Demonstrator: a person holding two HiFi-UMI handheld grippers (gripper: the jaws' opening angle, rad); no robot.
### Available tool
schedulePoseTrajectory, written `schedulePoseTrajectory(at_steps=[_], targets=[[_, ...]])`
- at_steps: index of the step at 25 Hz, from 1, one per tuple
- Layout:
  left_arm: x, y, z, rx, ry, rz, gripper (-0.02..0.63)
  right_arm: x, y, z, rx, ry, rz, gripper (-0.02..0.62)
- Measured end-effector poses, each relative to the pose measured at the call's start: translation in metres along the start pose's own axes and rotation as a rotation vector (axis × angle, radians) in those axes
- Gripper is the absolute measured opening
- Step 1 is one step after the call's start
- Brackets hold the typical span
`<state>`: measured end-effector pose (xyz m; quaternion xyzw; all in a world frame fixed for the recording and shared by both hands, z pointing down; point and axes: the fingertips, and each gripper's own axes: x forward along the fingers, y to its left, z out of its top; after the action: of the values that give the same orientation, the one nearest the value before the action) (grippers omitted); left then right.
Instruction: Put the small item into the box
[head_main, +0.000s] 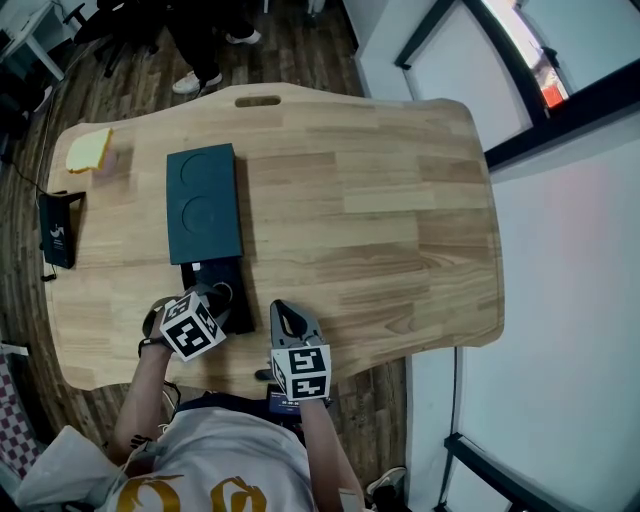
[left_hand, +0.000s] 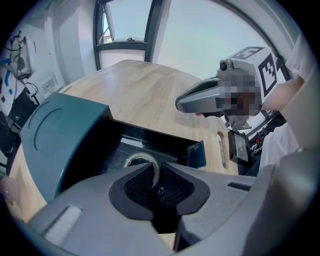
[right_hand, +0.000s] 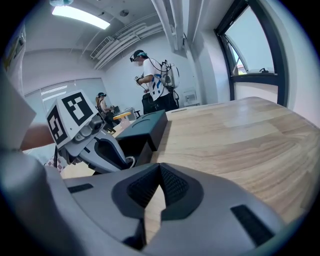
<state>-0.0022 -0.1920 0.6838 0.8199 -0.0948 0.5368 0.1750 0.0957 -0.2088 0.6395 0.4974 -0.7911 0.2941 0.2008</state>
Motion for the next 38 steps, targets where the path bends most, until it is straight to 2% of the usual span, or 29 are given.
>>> schedulePoseTrajectory(at_steps=[7, 13, 21, 24, 27, 28, 30, 35, 38], targets=[[-0.001, 0.000, 0.001, -0.011, -0.030, 0.010, 0.041, -0.005, 0.003, 0.003, 0.000, -0.011, -0.004, 0.005], [-0.016, 0.009, 0.009, -0.138, -0.160, -0.023, 0.067, -0.009, 0.009, 0.009, -0.022, -0.019, -0.005, 0.005], [-0.053, 0.025, 0.005, -0.232, -0.319, 0.044, 0.067, -0.018, 0.019, 0.026, -0.060, -0.049, -0.014, 0.005], [-0.063, 0.023, 0.001, -0.238, -0.336, 0.057, 0.066, -0.023, 0.026, 0.030, -0.082, -0.057, -0.021, 0.005], [-0.074, 0.021, -0.001, -0.234, -0.359, 0.102, 0.064, -0.029, 0.033, 0.033, -0.096, -0.073, -0.024, 0.005], [-0.080, 0.021, -0.001, -0.242, -0.378, 0.120, 0.042, -0.031, 0.036, 0.035, -0.103, -0.079, -0.024, 0.005], [-0.094, 0.021, -0.001, -0.271, -0.429, 0.153, 0.003, -0.037, 0.042, 0.039, -0.114, -0.093, -0.024, 0.005], [-0.136, 0.026, -0.002, -0.387, -0.611, 0.232, 0.003, -0.053, 0.052, 0.053, -0.114, -0.149, -0.046, 0.005], [-0.161, 0.026, -0.001, -0.449, -0.739, 0.241, 0.003, -0.061, 0.059, 0.061, -0.130, -0.181, -0.056, 0.005]])
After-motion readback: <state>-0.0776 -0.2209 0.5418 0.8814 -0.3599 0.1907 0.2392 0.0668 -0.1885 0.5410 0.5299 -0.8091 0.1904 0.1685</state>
